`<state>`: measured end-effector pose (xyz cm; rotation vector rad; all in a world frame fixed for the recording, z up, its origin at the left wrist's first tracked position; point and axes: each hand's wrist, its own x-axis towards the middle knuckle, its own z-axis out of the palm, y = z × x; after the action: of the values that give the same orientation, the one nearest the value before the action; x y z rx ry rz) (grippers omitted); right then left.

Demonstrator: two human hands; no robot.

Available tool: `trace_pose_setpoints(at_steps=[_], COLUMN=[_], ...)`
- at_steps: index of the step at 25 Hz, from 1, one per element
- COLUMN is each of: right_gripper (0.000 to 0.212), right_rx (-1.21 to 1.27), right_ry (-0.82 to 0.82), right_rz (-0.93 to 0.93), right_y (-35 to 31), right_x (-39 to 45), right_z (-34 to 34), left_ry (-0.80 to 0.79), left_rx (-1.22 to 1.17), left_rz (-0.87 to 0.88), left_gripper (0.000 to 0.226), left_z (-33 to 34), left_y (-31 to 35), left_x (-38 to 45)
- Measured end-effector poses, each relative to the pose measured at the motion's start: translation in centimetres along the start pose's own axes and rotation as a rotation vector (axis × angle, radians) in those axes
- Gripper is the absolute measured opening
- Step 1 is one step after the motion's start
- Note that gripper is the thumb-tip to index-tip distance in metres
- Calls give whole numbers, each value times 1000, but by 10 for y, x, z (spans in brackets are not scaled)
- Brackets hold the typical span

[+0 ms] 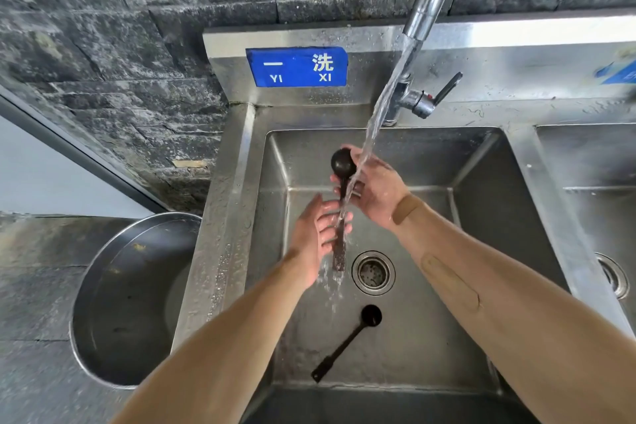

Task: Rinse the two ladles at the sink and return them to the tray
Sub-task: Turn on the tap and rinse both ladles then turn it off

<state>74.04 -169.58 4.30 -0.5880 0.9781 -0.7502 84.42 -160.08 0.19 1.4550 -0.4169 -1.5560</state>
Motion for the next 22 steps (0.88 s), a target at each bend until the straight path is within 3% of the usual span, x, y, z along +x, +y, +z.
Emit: trace_pose_setpoints(at_steps=[9,15,22], right_gripper=[15,27,19], right_rx=[51,99,-181], right_ry=[44,153,208], right_rz=[239,349,375], right_y=[114,157,180], right_x=[-11,-14,-37], right_z=[-49,-64,-96], left_ry=[123,235,311], left_rx=[-9,-51,129], left_rz=[-233,-371,-392], left_gripper=[36,23,12], left_z=[-28,-30,-6], left_y=[-104,-133,-157], left_x=[-29,-37,-22])
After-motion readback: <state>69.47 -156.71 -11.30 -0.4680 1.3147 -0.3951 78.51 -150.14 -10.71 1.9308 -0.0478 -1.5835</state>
